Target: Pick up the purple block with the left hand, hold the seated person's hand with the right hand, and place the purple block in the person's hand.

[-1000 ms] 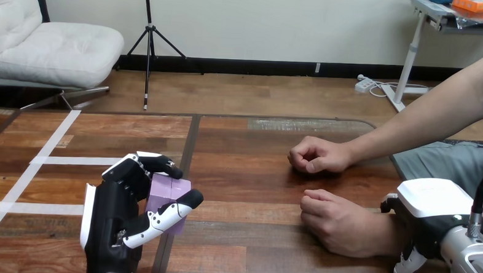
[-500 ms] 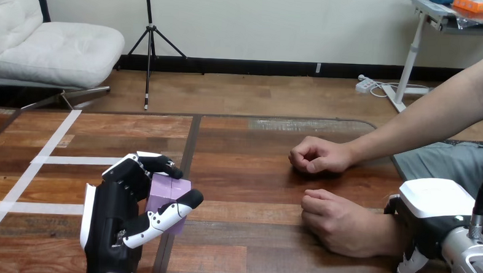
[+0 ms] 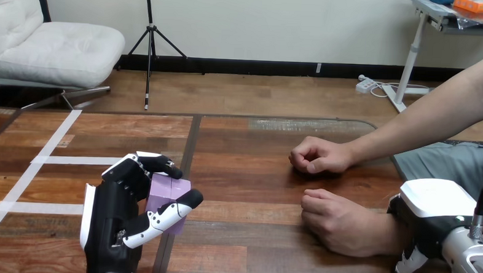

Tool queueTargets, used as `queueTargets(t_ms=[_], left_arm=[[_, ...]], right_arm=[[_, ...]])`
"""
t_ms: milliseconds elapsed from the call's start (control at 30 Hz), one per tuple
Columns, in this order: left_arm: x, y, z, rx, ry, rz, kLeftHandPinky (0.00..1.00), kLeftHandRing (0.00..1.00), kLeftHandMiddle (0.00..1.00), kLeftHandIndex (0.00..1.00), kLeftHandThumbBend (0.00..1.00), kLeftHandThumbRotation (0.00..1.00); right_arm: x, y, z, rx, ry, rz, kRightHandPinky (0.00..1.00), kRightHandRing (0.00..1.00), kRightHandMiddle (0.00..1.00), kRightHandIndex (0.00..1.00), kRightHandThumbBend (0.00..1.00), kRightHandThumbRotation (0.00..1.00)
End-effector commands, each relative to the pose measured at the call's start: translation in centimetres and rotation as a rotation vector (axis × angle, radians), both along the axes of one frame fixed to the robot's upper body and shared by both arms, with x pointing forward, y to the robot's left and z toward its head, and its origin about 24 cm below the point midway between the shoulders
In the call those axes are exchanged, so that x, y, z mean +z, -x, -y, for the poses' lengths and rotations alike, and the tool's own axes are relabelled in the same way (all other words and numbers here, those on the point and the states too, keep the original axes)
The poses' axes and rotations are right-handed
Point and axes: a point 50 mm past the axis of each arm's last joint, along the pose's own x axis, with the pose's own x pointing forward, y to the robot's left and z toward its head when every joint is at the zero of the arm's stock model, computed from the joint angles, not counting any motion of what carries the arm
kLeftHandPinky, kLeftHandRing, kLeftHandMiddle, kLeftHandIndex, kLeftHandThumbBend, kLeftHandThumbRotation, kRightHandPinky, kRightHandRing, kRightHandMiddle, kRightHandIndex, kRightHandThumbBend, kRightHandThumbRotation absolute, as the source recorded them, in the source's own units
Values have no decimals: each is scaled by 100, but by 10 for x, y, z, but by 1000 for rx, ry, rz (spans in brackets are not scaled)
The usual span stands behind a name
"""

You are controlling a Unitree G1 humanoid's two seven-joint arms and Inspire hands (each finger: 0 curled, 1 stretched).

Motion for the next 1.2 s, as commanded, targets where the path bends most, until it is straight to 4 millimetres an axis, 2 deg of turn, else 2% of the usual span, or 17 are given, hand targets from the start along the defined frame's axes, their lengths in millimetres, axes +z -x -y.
queueTargets(t_ms=[0,567,1167], left_arm=[[18,-13,2,-15,-14,93,34,40,46,46,85,4],[18,-13,2,-13,-13,97,33,40,46,46,86,5],[18,-12,2,-9,-14,96,33,40,46,46,85,5]], right_arm=[[5,-9,6,-47,-11,24,38,49,57,64,77,0],[7,-11,8,-52,-53,24,30,41,50,63,77,0],[10,-9,9,-44,-92,67,31,41,49,59,79,0]])
